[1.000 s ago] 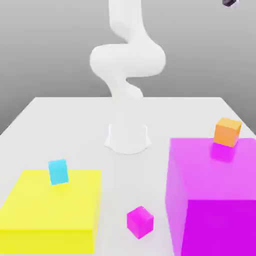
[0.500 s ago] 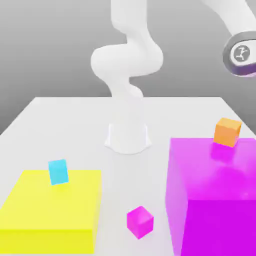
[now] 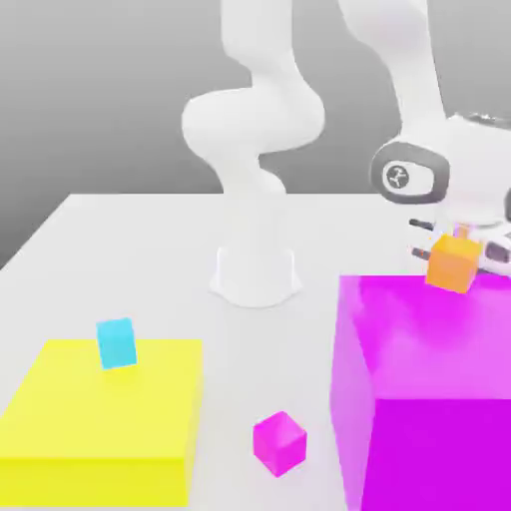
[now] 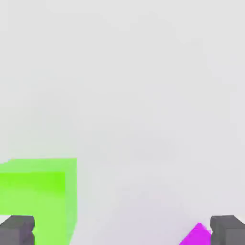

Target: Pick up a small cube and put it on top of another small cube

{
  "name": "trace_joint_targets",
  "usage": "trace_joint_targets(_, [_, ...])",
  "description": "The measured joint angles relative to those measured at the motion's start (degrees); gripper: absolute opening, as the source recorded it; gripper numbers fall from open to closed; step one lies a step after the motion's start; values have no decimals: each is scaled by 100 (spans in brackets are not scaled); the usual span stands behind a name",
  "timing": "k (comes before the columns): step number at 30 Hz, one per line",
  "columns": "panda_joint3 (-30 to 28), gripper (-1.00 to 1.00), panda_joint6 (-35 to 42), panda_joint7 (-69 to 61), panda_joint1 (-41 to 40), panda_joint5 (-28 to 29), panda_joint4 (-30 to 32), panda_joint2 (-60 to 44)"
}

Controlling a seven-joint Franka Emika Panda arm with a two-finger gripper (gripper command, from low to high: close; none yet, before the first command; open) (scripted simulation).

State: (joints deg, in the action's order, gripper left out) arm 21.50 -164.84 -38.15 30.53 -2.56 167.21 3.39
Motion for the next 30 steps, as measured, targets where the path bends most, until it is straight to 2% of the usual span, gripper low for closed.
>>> trace_joint_targets(2, [-40, 0, -185, -99, 6, -87, 161, -91])
trace_joint_targets(4, [-325, 0, -487, 224, 124, 406, 148, -442])
trace_joint_targets(7, [-1209, 0, -976, 889, 757, 1340, 42, -1052])
trace_joint_targets(9, [-1834, 0, -1321, 1025, 1354, 1506, -29, -1459])
trace_joint_targets(10, [-2003, -100, -1432, 1061, 1518, 1542, -52, -1591])
trace_joint_targets(17, [-2032, -100, -1419, 1069, 1545, 1556, -52, -1587])
trace_joint_targets(19, [-1698, -100, -1165, 899, 1261, 1339, 8, -1278])
trace_joint_targets(22, [-1320, -100, -682, 345, 1099, 576, 121, -679])
trace_joint_targets(25, [-1315, -100, -173, 22, 1252, 103, 229, -55])
trace_joint_targets(27, [-1240, -100, -137, -24, 1555, -286, 245, 125])
trace_joint_targets(30, [-1267, -100, 164, 99, 1805, -953, 8, 324])
